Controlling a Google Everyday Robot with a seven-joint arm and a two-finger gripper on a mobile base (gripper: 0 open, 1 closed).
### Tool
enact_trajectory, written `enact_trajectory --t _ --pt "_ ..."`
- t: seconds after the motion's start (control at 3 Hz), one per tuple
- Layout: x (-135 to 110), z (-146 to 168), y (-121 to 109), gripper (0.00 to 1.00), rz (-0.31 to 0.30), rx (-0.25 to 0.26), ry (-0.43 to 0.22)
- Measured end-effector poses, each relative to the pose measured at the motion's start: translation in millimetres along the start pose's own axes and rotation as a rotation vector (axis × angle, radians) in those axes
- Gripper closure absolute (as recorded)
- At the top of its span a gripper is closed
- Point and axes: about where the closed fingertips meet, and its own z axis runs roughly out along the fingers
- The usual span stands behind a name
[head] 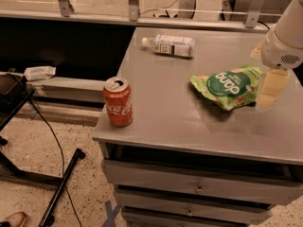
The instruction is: Move green rice chip bag near coke can
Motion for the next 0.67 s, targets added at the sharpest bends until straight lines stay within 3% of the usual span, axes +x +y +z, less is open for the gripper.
enact_trajectory --t 0.67 --pt "-11 37 -9 0.41 -0.044 0.002 -0.092"
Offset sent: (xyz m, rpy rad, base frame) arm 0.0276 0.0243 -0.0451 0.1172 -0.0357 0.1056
